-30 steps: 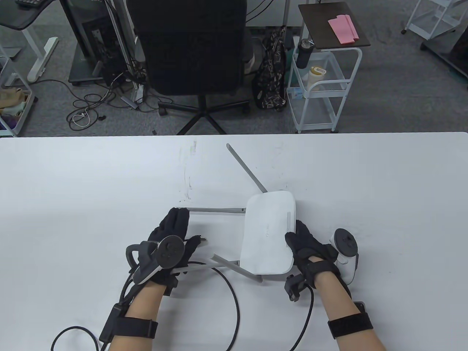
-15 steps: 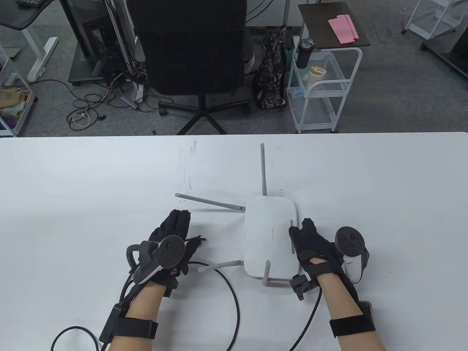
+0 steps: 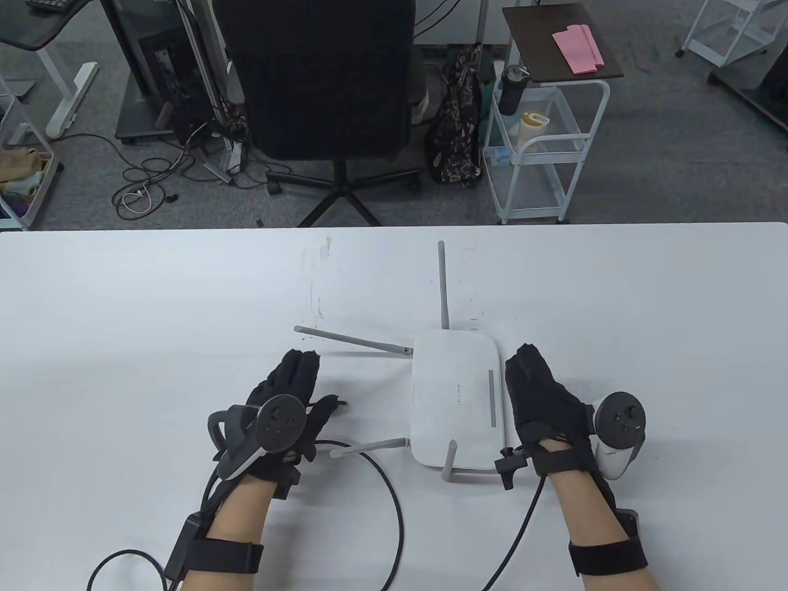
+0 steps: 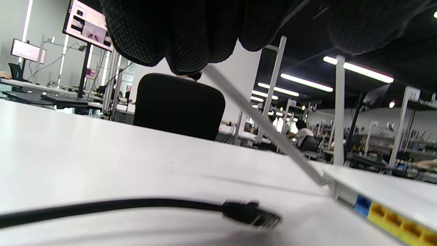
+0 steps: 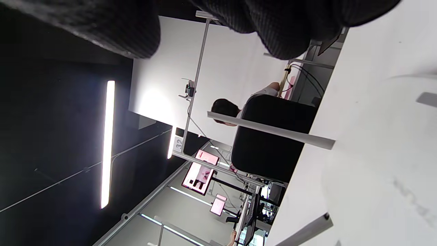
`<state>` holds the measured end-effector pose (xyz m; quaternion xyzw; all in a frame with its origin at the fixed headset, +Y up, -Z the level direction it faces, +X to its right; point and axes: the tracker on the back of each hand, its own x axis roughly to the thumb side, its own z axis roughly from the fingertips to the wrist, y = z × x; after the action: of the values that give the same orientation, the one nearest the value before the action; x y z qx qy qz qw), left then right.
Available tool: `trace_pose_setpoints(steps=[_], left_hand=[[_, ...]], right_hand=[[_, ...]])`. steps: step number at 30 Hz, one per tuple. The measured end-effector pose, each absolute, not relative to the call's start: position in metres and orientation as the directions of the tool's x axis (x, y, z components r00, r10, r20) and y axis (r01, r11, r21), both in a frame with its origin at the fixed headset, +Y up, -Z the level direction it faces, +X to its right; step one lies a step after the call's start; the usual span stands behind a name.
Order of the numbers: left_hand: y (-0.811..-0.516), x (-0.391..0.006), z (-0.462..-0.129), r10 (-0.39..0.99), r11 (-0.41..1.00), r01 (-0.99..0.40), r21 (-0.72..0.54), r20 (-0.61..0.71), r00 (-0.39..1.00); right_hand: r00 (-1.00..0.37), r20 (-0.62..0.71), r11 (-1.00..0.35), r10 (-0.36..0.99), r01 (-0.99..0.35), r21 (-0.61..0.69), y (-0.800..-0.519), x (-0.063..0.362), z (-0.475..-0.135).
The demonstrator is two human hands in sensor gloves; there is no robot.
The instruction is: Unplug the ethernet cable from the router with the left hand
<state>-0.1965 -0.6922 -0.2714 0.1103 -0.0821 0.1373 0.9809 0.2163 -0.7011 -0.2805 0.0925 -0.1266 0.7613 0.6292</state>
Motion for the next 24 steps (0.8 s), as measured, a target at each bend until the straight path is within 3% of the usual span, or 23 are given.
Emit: trace_pose_setpoints(steps=[5,10,13,24], left_hand=[[-0.681,-0.193,-0.262,0.259,0.938,-0.298,0.175,0.215,0.942],[-0.7,-0.201,-0.249,0.248,0.94,-0.288,0.185,0.215,0.945],[-0.71,-0.205,-0.245,0.174,0.961,-0.214,0.176,0.214,0.961],[-0.708,-0.205,-0.241,0.135,0.973,-0.17,0.156,0.215,0.967]], right_hand=[[-0.228,0.36,-0.23,0.905,-0.972,-0.037,-0.696,0.222,-0.268],[-0.202,0.391,-0.202,0.898,-0.978,-0.04,-0.707,0.231,-0.267],[-0.211,0.419,-0.211,0.883,-0.976,-0.047,-0.712,0.235,-0.267],[-0.331,0.435,-0.36,0.838,-0.933,-0.016,-0.717,0.232,-0.269]])
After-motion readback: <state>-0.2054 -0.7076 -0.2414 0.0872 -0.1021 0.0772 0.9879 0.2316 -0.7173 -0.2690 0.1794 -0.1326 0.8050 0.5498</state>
